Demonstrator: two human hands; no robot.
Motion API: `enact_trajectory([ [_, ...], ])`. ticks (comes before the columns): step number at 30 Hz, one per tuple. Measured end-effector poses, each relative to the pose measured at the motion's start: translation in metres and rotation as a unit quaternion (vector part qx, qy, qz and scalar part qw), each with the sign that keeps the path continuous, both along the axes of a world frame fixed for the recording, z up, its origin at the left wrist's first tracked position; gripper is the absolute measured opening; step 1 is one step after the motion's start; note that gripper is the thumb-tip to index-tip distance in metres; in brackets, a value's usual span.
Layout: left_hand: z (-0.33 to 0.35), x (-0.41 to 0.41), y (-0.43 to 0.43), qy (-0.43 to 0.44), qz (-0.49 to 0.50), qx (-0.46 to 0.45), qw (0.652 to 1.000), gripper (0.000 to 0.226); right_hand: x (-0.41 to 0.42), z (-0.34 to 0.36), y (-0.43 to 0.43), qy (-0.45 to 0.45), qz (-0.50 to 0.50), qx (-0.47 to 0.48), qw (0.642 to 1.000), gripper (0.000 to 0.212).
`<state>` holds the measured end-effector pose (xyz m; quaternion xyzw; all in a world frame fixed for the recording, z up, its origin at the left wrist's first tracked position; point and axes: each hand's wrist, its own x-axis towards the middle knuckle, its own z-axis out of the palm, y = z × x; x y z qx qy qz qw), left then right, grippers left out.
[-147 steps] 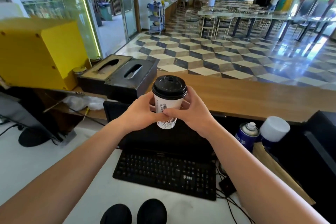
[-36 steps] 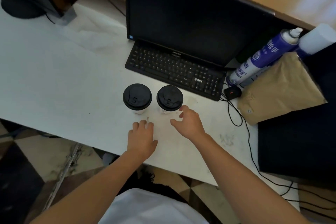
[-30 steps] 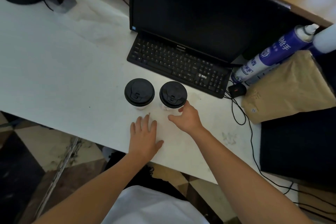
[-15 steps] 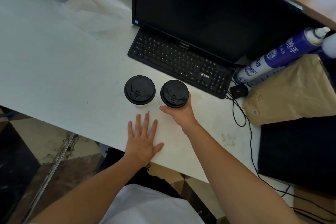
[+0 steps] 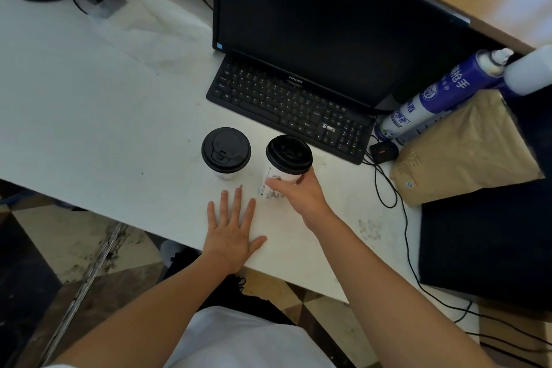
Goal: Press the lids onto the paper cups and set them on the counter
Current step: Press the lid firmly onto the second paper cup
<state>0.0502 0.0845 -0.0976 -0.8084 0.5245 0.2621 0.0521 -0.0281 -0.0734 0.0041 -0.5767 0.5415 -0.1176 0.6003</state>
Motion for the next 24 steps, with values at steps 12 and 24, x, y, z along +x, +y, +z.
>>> enact_trajectory([
  [12,0.044,0.006,-0.019,0.115,0.041,0.038,0.992,0.076,-0.058,0.033,0.017,-0.063,0.038,0.072,0.995,0.061],
  [24,0.136,0.010,-0.052,0.499,0.169,-0.172,0.832,0.089,-0.059,0.038,0.029,-0.111,0.022,0.102,0.988,0.081],
])
